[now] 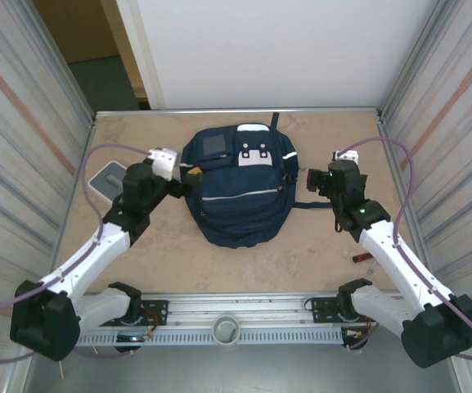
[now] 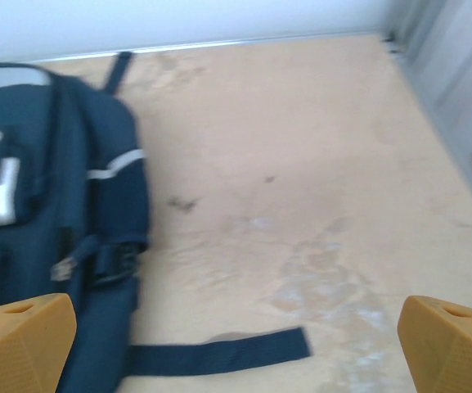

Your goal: Pack the student bag

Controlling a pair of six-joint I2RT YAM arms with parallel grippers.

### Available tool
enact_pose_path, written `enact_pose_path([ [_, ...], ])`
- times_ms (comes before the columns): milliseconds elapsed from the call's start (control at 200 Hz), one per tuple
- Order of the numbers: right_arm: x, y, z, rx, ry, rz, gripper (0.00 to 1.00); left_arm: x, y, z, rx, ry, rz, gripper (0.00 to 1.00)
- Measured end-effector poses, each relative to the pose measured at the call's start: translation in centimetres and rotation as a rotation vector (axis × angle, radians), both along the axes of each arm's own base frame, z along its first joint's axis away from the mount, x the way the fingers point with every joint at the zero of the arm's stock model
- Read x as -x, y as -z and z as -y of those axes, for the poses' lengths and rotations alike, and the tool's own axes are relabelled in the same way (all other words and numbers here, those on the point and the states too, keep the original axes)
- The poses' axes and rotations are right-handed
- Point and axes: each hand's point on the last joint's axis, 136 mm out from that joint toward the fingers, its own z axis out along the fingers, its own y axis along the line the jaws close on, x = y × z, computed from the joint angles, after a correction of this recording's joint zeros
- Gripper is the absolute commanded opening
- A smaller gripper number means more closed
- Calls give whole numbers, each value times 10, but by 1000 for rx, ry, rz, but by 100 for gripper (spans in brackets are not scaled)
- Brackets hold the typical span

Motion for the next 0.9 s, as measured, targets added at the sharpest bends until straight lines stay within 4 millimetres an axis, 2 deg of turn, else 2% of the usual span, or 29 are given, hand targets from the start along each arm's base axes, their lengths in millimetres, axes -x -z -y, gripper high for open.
enact_pose_path([
  [155, 6, 13, 33, 82, 129, 14, 99, 6, 36, -69, -48, -263, -41, 99],
  [255, 7, 24, 56, 96, 207, 34, 99, 9, 47, -97, -67, -360, -50, 99],
  [351, 10, 49, 70, 114, 233, 44, 99, 8, 59, -112, -78, -402, -52, 99],
  [516, 9, 116, 65, 162, 154, -49, 99, -4, 101, -118, -120, -416, -149, 99],
  [611, 1, 135, 57, 157, 95, -70, 99, -10, 123, -113, -134, -383, -189, 99],
  [741, -17, 132, 48, 111, 37, -11, 99, -13, 141, -106, -140, -330, -205, 99],
  [902, -35, 118, 44, 60, -11, 88, 99, -19, 131, -107, -96, -296, -148, 99],
])
